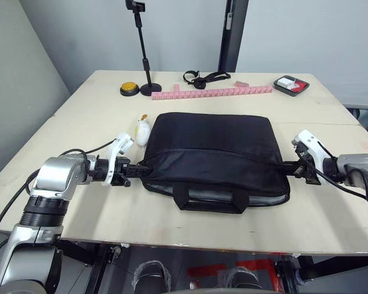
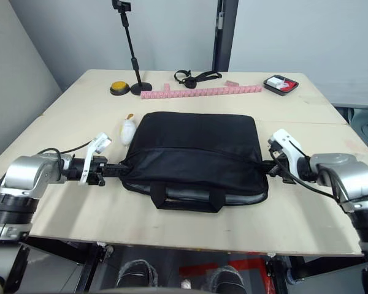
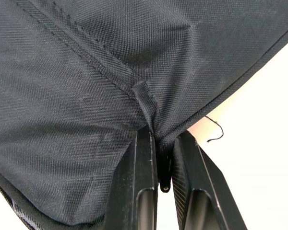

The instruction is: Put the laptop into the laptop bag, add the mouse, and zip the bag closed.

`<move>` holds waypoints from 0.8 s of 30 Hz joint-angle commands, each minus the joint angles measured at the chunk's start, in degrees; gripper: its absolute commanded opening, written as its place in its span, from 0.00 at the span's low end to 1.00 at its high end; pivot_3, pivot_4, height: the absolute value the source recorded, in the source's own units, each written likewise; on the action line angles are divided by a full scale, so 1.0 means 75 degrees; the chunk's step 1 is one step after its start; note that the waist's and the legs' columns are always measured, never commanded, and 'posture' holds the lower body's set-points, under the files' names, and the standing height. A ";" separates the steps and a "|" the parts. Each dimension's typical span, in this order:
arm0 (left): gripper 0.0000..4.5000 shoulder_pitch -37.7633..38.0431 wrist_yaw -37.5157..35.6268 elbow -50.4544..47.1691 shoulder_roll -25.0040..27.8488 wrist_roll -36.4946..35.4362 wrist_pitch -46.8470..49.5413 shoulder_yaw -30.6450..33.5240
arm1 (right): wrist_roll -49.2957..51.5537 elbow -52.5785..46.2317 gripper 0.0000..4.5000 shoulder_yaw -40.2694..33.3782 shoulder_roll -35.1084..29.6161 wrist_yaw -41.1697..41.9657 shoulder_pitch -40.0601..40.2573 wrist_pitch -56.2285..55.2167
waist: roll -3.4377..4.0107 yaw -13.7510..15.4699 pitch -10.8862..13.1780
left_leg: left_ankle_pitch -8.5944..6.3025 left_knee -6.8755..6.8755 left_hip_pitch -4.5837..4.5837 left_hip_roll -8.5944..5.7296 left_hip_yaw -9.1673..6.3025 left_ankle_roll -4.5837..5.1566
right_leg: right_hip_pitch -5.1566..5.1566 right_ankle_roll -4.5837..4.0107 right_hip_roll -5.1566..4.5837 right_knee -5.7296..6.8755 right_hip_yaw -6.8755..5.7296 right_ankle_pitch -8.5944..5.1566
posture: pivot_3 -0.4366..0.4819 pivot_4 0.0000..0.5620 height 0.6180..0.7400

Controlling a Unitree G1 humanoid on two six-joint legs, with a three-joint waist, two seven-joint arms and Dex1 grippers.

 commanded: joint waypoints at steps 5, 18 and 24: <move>0.00 0.0292 -0.0187 -0.0576 0.0268 -0.0651 -0.0069 -0.0426 | 0.0015 -0.0219 0.01 0.0207 0.0105 0.0475 -0.0276 -0.0471 | 0.0001 -0.0018 -0.0001 | 0.0000 0.0000 0.0001 0.0001 0.0004 0.0001 | 0.0000 0.0000 0.0002 -0.0001 0.0003 0.0000 | 0.48 0.27 1.00; 0.00 0.0748 0.0179 -0.1236 0.0487 -0.1099 -0.0232 -0.0394 | -0.0197 0.0117 0.01 0.0271 -0.0021 0.0827 -0.0354 -0.0730 | 0.0002 -0.0010 -0.0003 | 0.0001 0.0001 0.0003 0.0002 0.0007 0.0002 | -0.0003 0.0000 0.0003 0.0003 0.0006 0.0000 | 0.48 0.27 1.00; 0.00 0.0882 0.0217 -0.1199 0.0574 -0.1064 -0.0424 -0.0502 | -0.0307 0.0274 0.01 0.0344 0.0024 0.0830 -0.0373 -0.0883 | 0.0002 -0.0013 -0.0009 | 0.0004 0.0002 0.0003 0.0002 0.0006 0.0006 | -0.0003 0.0000 0.0003 0.0004 0.0005 0.0000 | 0.48 0.27 1.00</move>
